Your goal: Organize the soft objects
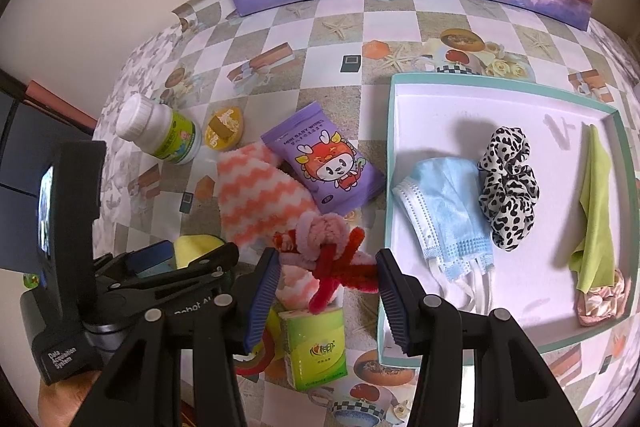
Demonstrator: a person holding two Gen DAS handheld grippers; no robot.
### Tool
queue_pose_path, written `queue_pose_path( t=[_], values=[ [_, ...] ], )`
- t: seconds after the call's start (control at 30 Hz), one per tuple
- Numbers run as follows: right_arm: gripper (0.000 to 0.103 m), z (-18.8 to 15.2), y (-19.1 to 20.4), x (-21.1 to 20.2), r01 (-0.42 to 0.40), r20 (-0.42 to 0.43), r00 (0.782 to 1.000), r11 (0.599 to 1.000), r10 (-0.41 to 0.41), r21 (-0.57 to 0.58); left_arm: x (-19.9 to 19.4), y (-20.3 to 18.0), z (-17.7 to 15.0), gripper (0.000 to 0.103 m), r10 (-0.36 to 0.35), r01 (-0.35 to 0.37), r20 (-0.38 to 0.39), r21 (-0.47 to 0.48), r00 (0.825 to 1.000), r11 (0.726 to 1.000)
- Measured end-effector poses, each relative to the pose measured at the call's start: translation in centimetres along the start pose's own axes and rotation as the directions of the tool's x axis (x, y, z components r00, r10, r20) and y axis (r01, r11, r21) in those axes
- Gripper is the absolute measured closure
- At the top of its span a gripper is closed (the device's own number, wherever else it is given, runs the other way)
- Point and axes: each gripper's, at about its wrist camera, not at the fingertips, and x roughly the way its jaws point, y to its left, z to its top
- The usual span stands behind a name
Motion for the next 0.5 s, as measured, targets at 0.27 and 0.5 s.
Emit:
queue_pose_path(
  t=[0.27, 0.5],
  values=[
    [0.051, 0.04, -0.05, 0.01, 0.003, 0.000, 1.000, 1.000, -0.003, -0.001, -0.36, -0.40, 0.56, 0.046, -0.029, 0.029, 0.012, 0.007, 1.000, 1.000],
    [0.051, 0.11, 0.12, 0.01, 0.007, -0.001, 1.000, 1.000, -0.007, -0.006, -0.95, -0.65, 1.02, 0.054, -0.047, 0.046, 0.033, 0.006, 0.998, 0.999]
  ],
)
